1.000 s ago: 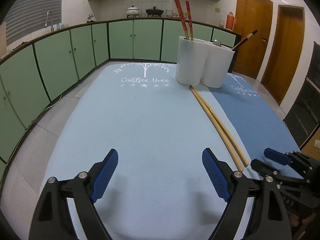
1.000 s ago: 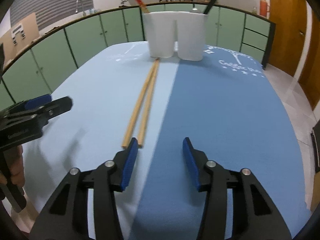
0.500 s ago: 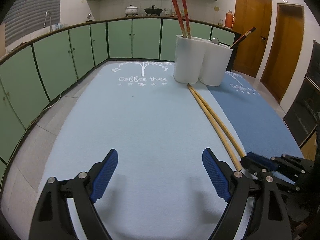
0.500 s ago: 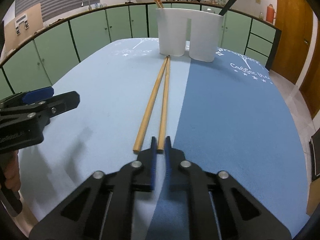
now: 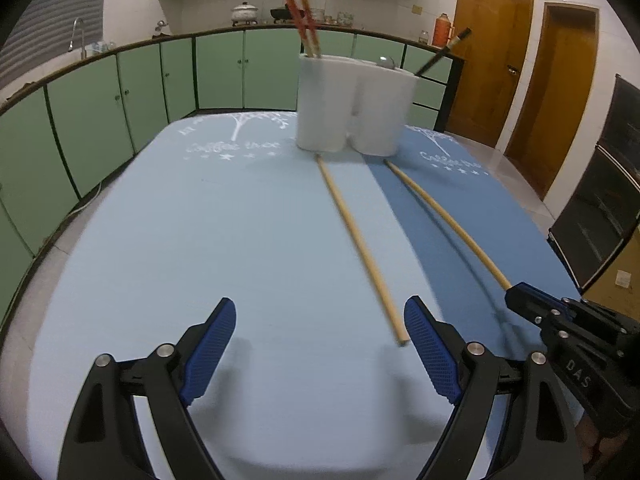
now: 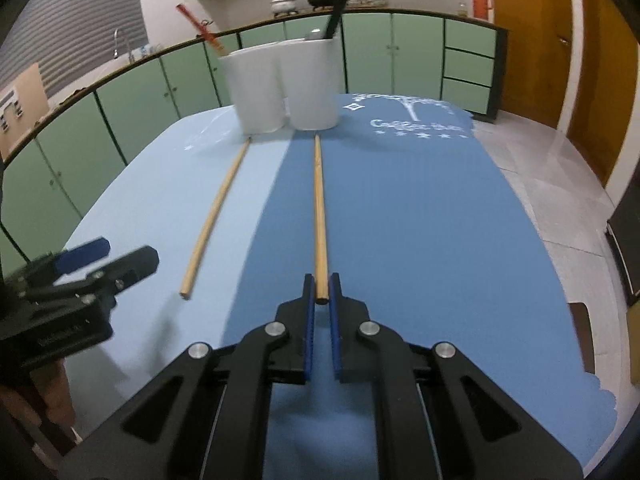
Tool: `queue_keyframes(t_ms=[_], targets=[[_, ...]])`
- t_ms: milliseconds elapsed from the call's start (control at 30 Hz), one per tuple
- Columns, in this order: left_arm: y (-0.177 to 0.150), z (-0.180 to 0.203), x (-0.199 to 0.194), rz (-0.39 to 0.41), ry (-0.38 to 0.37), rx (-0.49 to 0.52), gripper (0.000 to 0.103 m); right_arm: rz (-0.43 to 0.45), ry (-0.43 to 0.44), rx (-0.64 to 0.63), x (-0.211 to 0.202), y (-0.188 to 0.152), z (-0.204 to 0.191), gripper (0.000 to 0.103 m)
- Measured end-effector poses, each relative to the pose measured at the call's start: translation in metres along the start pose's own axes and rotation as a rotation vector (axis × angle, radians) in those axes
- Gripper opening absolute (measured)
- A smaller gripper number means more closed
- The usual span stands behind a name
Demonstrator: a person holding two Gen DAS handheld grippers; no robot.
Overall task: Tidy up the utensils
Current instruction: 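Grasp one plain bamboo chopstick with the right tool while the left tool grasps the other, then lift both bamboo chopsticks and lower them into the white holder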
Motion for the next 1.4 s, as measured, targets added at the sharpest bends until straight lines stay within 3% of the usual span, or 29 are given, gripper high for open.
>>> queue_keyframes(t_ms=[167,433,500,667,733,1033,1400], targets=[[-0.011,0.011,0.013,-0.041,0.003,-0.02,0.067,0.008,-0.006,0.03,-0.006,-0.006,0.014,0.006],[-0.017,0.024,0.021,-0.036,0.052,0.016,0.053,0.026,0.003,0.052,-0.01,-0.007,0.023,0.006],[-0.017,0.027,0.023,-0.034,0.059,0.018,0.046,0.031,0.005,0.055,-0.012,-0.008,0.022,0.006],[-0.019,0.034,0.022,-0.027,0.073,0.042,0.014,0.037,0.01,0.062,-0.015,-0.009,0.024,0.006],[-0.019,0.035,0.021,-0.028,0.07,0.044,0.008,0.039,0.011,0.064,-0.017,-0.008,0.025,0.006],[-0.008,0.037,0.003,-0.022,0.047,0.05,0.007,0.061,0.001,0.046,-0.026,-0.001,0.025,0.006],[0.033,0.051,-0.053,0.098,0.002,0.078,0.007,0.17,-0.024,0.006,-0.059,0.039,0.033,0.006]])
Point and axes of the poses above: each gripper's, at about its wrist camera, not at the fingertips, and x roughly the way its jaws point, z to its right, y to its top, the point moved 6 cm from there along x, roughly the way its jaws point, and after that the axes turned 13 degrees about -x, right-handed, at the moved point
